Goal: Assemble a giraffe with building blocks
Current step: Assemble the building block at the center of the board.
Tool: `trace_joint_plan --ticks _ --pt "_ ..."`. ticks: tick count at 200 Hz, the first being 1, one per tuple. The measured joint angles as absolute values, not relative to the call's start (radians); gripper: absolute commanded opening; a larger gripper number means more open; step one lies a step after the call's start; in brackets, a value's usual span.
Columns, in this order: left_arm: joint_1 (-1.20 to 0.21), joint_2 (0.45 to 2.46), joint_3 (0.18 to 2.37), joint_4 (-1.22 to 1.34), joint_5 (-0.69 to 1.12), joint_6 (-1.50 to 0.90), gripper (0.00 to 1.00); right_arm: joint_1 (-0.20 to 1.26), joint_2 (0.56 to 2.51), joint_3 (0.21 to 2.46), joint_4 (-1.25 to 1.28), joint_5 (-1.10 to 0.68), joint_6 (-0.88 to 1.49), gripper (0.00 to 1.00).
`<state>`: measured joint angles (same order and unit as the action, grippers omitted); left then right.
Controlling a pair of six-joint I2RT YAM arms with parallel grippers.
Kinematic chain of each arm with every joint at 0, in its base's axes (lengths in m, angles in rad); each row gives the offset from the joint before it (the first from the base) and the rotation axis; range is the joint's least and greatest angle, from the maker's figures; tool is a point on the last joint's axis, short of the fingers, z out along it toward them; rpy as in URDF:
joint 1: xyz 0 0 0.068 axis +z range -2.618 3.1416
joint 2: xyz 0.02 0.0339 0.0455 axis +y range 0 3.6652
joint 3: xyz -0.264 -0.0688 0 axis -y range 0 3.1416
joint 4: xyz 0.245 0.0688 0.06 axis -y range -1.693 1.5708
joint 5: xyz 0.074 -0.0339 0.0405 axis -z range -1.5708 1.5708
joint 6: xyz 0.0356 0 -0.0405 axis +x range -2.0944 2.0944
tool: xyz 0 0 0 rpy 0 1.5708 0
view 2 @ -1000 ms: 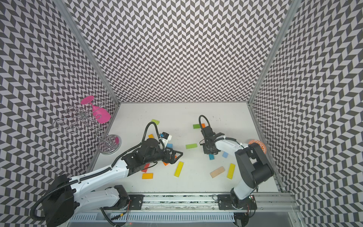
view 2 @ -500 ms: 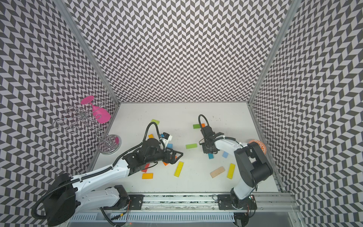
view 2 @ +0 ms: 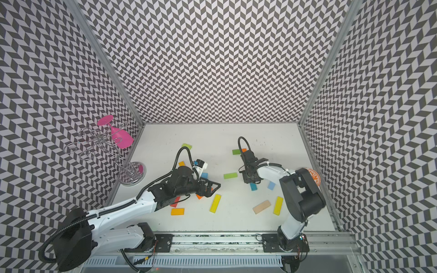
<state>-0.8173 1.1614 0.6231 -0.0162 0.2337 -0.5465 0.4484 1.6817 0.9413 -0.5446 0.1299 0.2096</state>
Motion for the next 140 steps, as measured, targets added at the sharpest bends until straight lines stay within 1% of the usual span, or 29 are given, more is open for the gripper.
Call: trace_joint_plan --ticks 24,55,94,127,140 --pt "-0.817 1.161 0.623 -0.017 0.234 -0.546 0.99 0.448 1.682 0.942 -0.544 0.134 0.21 0.39" --pt "-0.815 1.161 0.623 -0.017 0.233 -0.547 0.99 0.447 1.682 0.943 -0.545 0.141 0.216 0.35" --pt "-0.815 1.161 0.623 -0.017 0.233 -0.546 0.99 0.443 1.692 0.954 -0.547 0.142 0.227 0.33" --pt "-0.812 1.161 0.623 -0.017 0.233 -0.547 0.99 0.443 1.699 0.963 -0.549 0.144 0.229 0.32" --pt "-0.811 1.161 0.623 -0.017 0.234 -0.546 0.99 0.443 1.702 0.967 -0.55 0.145 0.231 0.35"
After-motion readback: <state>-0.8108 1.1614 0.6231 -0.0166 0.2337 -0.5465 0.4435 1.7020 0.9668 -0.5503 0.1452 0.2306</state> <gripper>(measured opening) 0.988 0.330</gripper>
